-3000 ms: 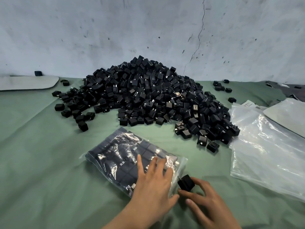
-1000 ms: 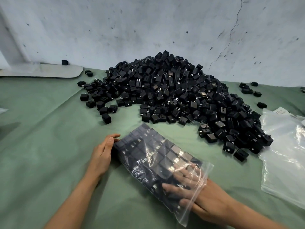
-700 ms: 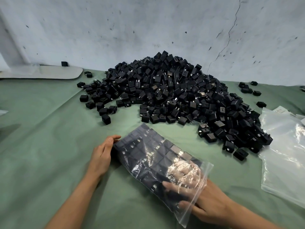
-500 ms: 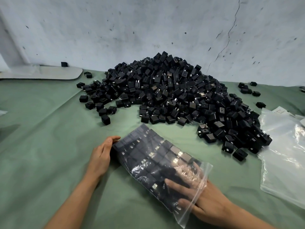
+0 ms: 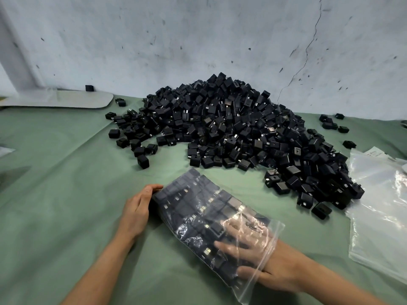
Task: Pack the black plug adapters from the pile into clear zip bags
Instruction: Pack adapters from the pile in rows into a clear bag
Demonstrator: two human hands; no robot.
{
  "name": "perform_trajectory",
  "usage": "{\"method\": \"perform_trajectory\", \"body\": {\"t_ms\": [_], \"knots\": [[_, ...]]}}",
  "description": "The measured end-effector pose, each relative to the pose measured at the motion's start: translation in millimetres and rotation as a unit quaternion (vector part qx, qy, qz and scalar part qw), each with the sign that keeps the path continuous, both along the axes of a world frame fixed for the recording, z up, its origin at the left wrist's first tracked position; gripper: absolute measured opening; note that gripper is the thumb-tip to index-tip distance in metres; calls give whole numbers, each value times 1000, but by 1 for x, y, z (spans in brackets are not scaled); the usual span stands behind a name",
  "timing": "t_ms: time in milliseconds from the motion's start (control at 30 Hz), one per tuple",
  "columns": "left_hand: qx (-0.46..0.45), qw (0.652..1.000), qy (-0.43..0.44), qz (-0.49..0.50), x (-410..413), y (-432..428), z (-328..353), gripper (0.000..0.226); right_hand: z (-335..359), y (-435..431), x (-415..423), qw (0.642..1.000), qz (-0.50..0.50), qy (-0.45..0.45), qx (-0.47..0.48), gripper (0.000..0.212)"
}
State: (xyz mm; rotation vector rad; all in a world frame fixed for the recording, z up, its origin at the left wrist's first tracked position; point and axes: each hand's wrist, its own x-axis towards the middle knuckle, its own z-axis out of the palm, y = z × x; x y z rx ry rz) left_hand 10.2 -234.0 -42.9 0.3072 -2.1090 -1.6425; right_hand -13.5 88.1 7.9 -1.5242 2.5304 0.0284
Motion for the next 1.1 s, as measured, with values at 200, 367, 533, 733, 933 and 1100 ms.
{"method": "perform_trajectory", "body": {"t_ms": [200, 367, 533, 733, 933, 1100], "knots": [[-10, 1000, 0, -2, 0, 1, 1, 44, -9, -29, -11, 990, 41, 133, 20, 51], [-16, 1000, 2, -8, 0, 1, 2, 40, -19, -50, -18, 995, 56, 87, -9, 49], [-29, 1000, 6, -7, 0, 1, 1, 39, -15, -61, -27, 996, 78, 19, -42, 49], [-34, 999, 13, -12, 0, -1, -1, 39, -17, -58, -28, 996, 77, 33, -35, 49], [-48, 999, 8, 0, 0, 1, 2, 37, -13, -56, -25, 996, 66, 16, -49, 43], [-46, 999, 13, -2, 1, 1, 3, 37, -14, -68, -21, 997, 60, 39, -41, 44]]}}
